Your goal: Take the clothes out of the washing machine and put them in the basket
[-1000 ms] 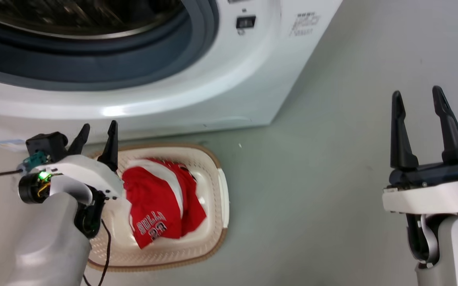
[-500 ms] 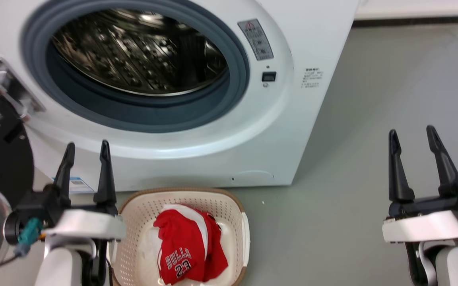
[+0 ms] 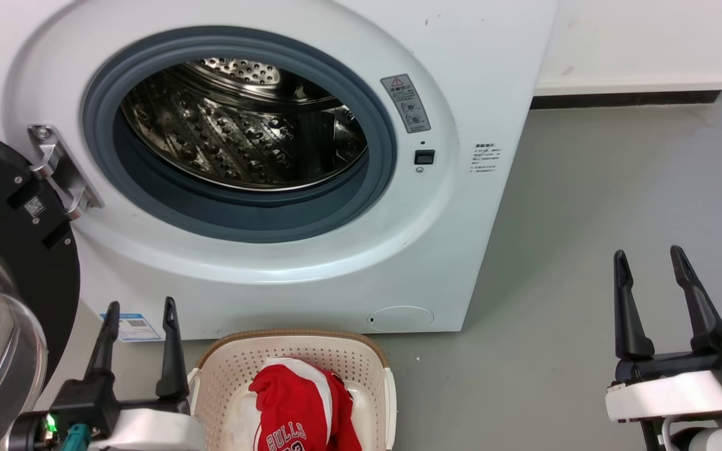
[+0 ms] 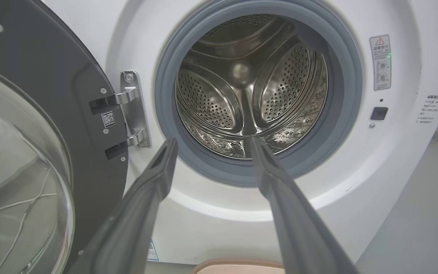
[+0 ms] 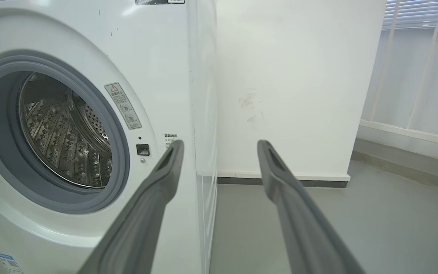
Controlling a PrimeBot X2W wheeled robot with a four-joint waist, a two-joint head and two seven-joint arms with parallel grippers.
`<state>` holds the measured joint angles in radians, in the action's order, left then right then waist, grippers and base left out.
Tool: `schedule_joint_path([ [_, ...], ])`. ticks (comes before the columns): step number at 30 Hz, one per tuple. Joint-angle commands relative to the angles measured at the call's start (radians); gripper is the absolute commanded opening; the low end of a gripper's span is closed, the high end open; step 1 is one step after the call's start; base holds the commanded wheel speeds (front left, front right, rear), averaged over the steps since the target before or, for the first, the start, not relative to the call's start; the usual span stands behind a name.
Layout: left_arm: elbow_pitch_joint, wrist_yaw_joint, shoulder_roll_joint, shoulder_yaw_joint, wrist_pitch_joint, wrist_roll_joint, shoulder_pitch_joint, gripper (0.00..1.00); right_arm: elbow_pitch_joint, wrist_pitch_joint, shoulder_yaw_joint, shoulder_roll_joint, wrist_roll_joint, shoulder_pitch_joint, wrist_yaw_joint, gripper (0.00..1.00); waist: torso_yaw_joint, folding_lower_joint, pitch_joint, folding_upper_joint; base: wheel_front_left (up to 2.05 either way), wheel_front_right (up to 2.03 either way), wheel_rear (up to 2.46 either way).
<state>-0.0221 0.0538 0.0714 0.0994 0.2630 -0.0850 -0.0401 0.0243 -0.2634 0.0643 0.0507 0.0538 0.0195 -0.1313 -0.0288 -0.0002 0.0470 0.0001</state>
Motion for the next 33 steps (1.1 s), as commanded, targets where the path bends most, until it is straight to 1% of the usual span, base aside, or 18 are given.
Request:
schedule_joint_path([
  [1, 0.008, -0.005, -0.006, -0.004, 0.003, 0.012, -0.018, 1.0, 0.003, -0.002, 0.0, -0.001, 0.004, -0.011, 0.001, 1.0, -0.004, 0.0002, -0.005, -0.0001, 0.0, 0.0, 0.0],
  [12, 0.009, -0.018, -0.016, -0.014, 0.003, 0.029, -0.036, 1.0, -0.008, -0.002, -0.011, -0.001, 0.009, -0.026, 0.001, 1.0, -0.021, 0.0002, -0.023, -0.0001, 0.0, 0.0, 0.0],
  [24, 0.019, -0.019, -0.019, -0.012, 0.003, 0.024, -0.036, 1.0, -0.011, -0.002, -0.01, -0.001, 0.009, -0.02, 0.001, 1.0, -0.023, 0.0002, -0.028, -0.0001, 0.0, 0.0, 0.0],
  [29, 0.029, -0.027, -0.02, -0.008, 0.003, 0.016, -0.036, 1.0, -0.007, -0.002, -0.014, -0.001, 0.007, -0.027, 0.001, 1.0, -0.019, 0.0002, -0.028, -0.0001, 0.0, 0.0, 0.0],
  [30, 0.025, -0.023, -0.019, -0.009, 0.0, 0.018, -0.032, 0.0, -0.007, 0.0, -0.014, 0.0, 0.009, -0.017, 0.0, 0.0, -0.019, 0.0002, -0.028, -0.0001, 0.0, 0.0, 0.0],
  [31, 0.02, -0.022, -0.019, -0.009, -0.001, 0.017, -0.032, 0.0, -0.011, 0.0, -0.015, 0.0, 0.009, -0.02, 0.0, 0.0, -0.019, 0.0002, -0.029, -0.0001, 0.0, 0.0, 0.0],
  [32, -0.017, -0.018, -0.021, 0.0, -0.021, -0.024, -0.023, 0.0, -0.032, 0.006, -0.019, 0.0, 0.054, -0.028, 0.0, 0.0, -0.018, 0.0003, -0.029, -0.0001, 0.0, 0.0, 0.0],
  [33, -0.022, -0.017, -0.021, 0.002, -0.028, -0.045, -0.019, 0.0, -0.035, 0.011, -0.019, 0.001, 0.078, -0.027, 0.0, 0.0, -0.018, 0.0003, -0.029, -0.0001, 0.0, 0.0, 0.0],
])
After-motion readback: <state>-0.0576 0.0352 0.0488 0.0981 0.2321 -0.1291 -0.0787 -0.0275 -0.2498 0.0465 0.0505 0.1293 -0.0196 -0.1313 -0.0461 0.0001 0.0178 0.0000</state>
